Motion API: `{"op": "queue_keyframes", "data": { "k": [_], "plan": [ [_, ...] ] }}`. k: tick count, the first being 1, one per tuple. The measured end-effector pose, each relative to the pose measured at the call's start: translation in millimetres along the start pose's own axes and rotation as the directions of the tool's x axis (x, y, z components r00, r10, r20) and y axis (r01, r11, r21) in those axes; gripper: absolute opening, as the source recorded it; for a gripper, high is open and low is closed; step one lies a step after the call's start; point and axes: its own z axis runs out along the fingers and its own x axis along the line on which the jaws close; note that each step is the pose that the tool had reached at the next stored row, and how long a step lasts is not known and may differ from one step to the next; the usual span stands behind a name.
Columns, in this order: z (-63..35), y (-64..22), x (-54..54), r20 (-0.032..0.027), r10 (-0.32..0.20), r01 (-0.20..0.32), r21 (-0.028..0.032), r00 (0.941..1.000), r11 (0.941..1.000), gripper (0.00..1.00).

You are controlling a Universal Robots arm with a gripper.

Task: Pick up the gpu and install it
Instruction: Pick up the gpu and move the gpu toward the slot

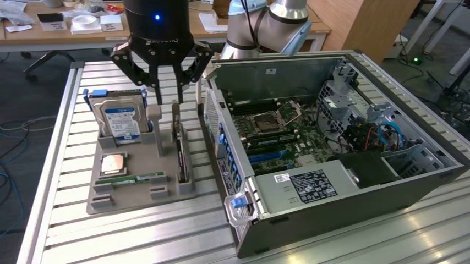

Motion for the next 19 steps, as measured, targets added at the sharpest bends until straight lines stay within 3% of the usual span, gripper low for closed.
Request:
{"op": "queue_keyframes", "data": {
  "k": [1, 7, 19],
  "plan": [
    [0.0, 0.0, 0.0, 0.0000, 0.000, 0.000, -0.0001, 1.0000, 1.0000, 0.42],
    [1.5, -0.1, 0.0, 0.0001, 0.000, 0.000, -0.0001, 1.0000, 1.0000, 0.42],
    [22.7, -1.0, 0.5, 0.0000, 0.000, 0.000, 0.0000, 1.0000, 1.0000, 0.42]
  ]
}}
